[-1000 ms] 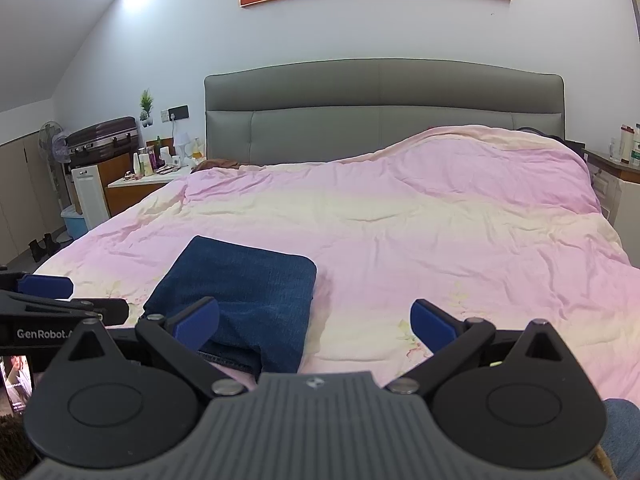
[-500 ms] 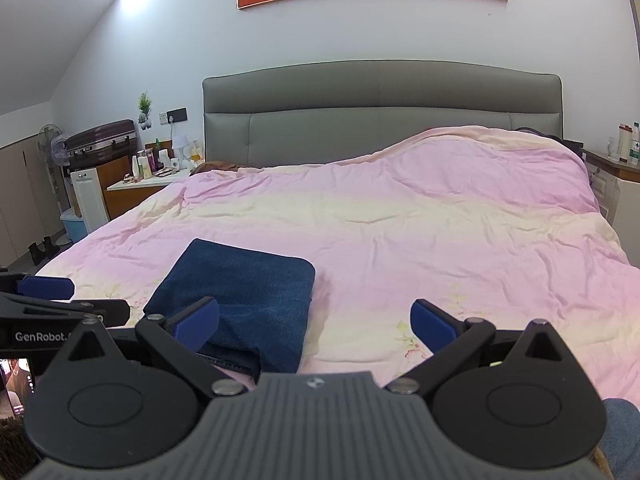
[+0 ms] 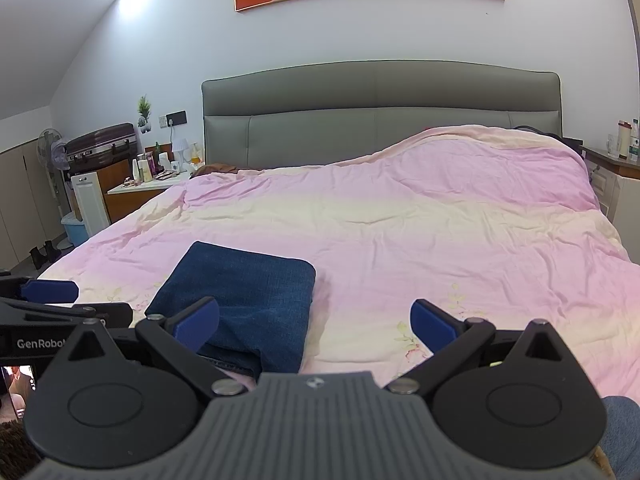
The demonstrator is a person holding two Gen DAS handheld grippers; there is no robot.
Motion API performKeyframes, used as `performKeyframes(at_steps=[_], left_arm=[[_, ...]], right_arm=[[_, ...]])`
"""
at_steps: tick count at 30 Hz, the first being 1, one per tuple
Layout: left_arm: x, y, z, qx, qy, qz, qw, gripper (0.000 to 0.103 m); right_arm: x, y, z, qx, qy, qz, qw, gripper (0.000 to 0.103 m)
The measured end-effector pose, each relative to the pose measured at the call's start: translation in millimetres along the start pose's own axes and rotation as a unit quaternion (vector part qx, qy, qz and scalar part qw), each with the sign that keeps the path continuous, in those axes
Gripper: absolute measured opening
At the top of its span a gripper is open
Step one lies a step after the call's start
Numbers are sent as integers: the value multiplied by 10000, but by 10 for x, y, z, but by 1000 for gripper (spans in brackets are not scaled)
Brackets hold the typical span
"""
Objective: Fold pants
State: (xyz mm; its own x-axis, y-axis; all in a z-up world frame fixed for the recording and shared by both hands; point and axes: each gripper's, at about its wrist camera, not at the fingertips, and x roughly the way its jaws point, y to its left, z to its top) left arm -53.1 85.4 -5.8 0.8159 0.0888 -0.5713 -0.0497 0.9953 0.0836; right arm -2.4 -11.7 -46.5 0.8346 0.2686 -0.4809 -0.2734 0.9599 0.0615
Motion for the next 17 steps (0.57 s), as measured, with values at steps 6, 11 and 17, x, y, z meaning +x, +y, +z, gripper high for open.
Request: performKeyframes(at_steps=[6,11,17], left_arm=[[-2,-1,2,7,-26,-35,10000,81],[-11,14,-9,7,-51,-21,10000,81],[-19,13,-16,0,-59,-22,10000,81]], right_arm=[[-7,-6,6,36,7,4,10000,98],[-8,0,6,35,21,11,10000,98],[-3,0,4,34,29,16,10000,98]])
